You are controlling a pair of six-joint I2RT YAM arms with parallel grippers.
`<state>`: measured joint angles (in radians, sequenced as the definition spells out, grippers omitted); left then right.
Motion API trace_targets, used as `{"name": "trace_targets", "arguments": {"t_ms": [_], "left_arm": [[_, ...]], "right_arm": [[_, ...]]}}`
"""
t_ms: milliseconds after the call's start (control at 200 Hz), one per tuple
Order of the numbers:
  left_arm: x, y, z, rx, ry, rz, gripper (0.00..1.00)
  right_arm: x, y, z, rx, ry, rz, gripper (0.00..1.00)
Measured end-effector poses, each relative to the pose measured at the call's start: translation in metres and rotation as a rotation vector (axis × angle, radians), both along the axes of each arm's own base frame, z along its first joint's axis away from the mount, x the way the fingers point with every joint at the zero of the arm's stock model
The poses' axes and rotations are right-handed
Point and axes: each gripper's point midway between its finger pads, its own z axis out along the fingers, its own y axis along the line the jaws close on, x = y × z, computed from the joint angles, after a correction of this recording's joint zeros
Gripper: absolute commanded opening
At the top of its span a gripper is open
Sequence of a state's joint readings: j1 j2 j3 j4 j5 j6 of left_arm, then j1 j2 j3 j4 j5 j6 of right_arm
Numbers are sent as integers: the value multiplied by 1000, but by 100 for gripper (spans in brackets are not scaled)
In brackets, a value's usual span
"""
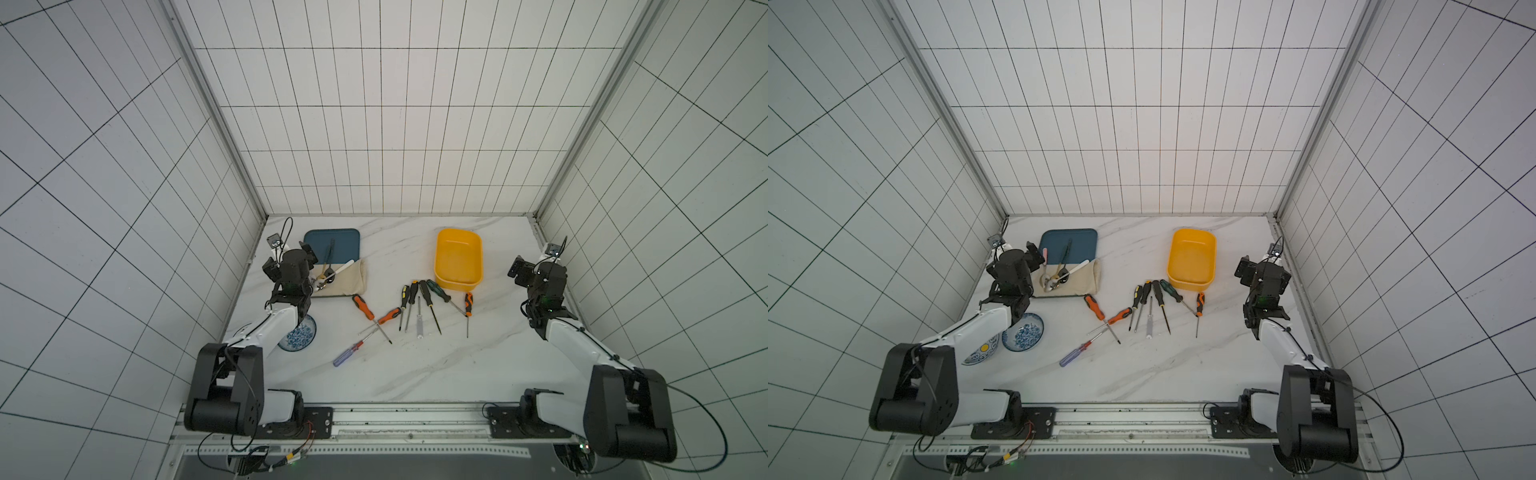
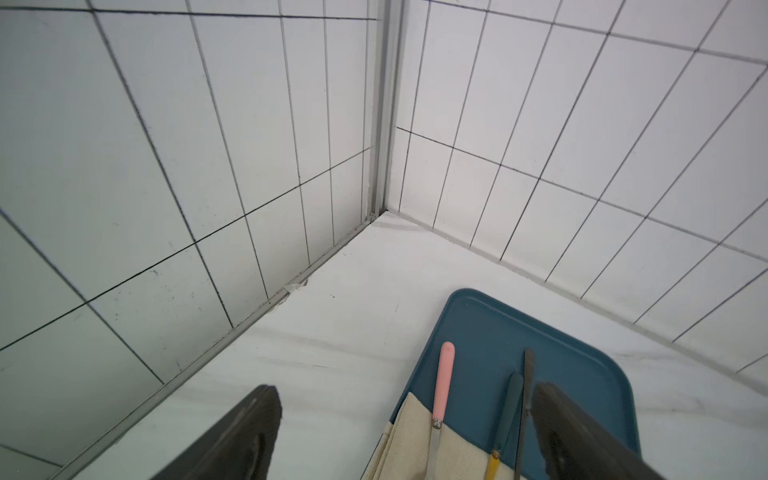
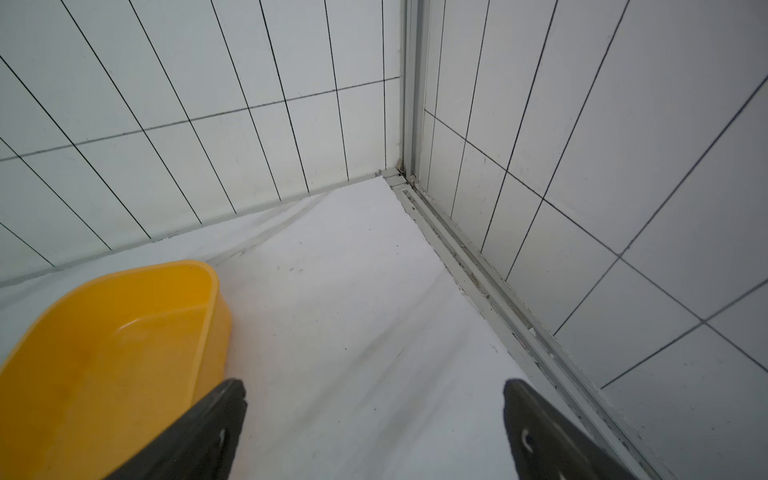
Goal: Put the screwdriver on the desktop into the storage box
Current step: Pick up the screwdriver from the center of the board.
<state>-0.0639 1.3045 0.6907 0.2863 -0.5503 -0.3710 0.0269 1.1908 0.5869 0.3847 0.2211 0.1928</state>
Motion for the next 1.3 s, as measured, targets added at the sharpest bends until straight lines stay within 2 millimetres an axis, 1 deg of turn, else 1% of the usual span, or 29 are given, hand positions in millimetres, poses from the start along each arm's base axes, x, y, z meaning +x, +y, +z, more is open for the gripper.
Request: {"name": "trace_targets", "arguments": {"t_ms": [30,65,135,200,220,285,370,420,440,520,600,605,659,724,729,759,819,824,839,869,874,889,909,954,964,1069,1149,1224,1299], "left_arm": [[-5,3,5,-49,-24,12,98],[-11,7,12,-118,-59,21,98],[-19,12,22,-256,-135,23,98],[-21,7,27,-365,-193,-7,98],[-21,1,26,-424,-211,-35,98],[-21,-13,21,-526,-226,-96,98],[-18,-34,14,-649,-213,-190,98],[-17,-49,14,-709,-198,-257,97],[-17,-54,14,-729,-193,-284,97],[-19,-77,14,-797,-152,-383,97],[-25,-99,13,-830,-105,-467,97],[-26,-103,13,-834,-99,-481,97],[-31,-119,13,-848,-70,-539,94],[-39,-142,11,-853,-21,-609,88],[-41,-148,10,-852,-8,-622,88],[-45,-159,7,-851,18,-654,87],[-59,-190,-4,-837,107,-727,84],[-59,-190,-4,-837,107,-727,84],[-64,-201,-9,-828,143,-756,83],[-69,-209,-15,-822,178,-771,82],[-72,-215,-16,-819,190,-788,82],[-74,-218,-18,-814,206,-795,81],[-81,-231,-24,-803,248,-828,79],[-90,-244,-34,-787,312,-859,78],[-93,-248,-37,-784,330,-867,78],[-110,-269,-59,-741,454,-910,77],[-125,-282,-74,-705,537,-939,77],[-137,-289,-83,-679,592,-963,77],[-145,-294,-88,-653,626,-981,76]], "right_arm": [[-1,0,8,35,-1,-7,99],[-2,0,11,61,9,-16,99],[-6,-4,20,185,49,-84,99],[-13,-9,22,279,76,-126,99],[-15,-10,21,307,88,-131,99],[-23,-11,16,378,117,-135,99],[-31,-3,4,469,176,-109,100],[-34,9,0,531,206,-61,97],[-35,11,0,545,210,-53,95],[-40,33,1,624,243,46,88],[-44,50,-2,678,287,121,85],[-45,51,-3,680,292,122,85],[-49,59,-8,706,332,151,84],[-56,69,-20,717,398,179,82],[-56,69,-20,717,398,179,81],[-59,74,-24,714,423,188,81],[-66,86,-37,694,494,210,78],[-66,87,-39,691,502,214,78],[-69,92,-44,680,529,221,77],[-72,97,-51,668,560,231,74],[-73,99,-53,663,573,234,74],[-75,102,-58,652,596,240,73],[-78,107,-64,636,625,248,72],[-83,114,-76,609,679,256,70],[-85,116,-82,593,704,257,69],[-99,129,-112,508,832,263,62],[-107,134,-129,455,901,256,60],[-109,136,-137,415,937,249,59],[-105,137,-141,377,949,240,56]]}}
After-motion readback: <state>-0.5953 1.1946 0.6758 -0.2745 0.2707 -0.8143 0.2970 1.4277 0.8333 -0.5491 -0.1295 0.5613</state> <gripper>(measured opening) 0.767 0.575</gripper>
